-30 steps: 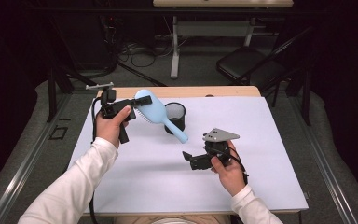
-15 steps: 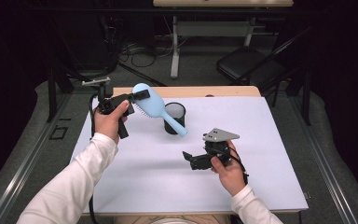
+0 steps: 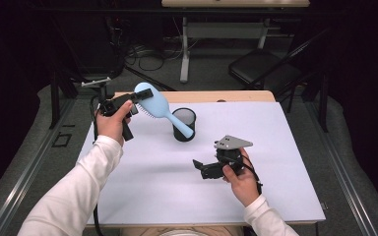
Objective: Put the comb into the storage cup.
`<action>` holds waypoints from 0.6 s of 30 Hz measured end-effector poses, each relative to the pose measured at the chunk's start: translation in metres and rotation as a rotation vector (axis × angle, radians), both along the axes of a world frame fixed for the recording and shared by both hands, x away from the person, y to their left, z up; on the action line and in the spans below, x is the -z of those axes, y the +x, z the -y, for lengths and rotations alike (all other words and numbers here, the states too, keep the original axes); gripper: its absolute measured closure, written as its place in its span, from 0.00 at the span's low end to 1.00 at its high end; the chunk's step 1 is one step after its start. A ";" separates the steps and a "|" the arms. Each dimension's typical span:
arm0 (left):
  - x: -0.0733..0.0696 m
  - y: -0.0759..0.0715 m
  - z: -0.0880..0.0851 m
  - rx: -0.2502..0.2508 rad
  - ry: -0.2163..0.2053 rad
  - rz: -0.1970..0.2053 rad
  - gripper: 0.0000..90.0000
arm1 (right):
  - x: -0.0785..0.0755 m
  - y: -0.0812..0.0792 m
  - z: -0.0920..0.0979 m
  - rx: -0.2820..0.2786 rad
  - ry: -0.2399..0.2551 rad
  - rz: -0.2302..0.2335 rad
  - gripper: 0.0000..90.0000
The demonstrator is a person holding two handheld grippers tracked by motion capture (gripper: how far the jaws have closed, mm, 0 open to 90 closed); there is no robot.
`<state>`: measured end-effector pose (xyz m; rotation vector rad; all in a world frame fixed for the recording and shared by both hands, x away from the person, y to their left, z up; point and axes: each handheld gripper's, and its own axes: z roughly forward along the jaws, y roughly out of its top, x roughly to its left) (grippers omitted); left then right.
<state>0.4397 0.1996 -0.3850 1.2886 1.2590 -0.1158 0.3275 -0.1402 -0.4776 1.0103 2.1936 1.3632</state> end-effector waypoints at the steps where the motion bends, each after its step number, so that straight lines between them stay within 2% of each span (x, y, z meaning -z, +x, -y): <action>1: -0.001 0.001 0.000 -0.003 0.001 0.003 0.57 | 0.000 0.000 0.000 0.002 0.000 0.001 0.01; 8: -0.005 0.005 0.001 -0.017 0.019 0.015 0.57 | 0.001 0.000 -0.001 0.002 -0.003 -0.001 0.01; 18: -0.006 0.009 0.001 -0.040 0.006 0.016 0.57 | 0.002 0.000 -0.001 0.000 -0.008 0.000 0.01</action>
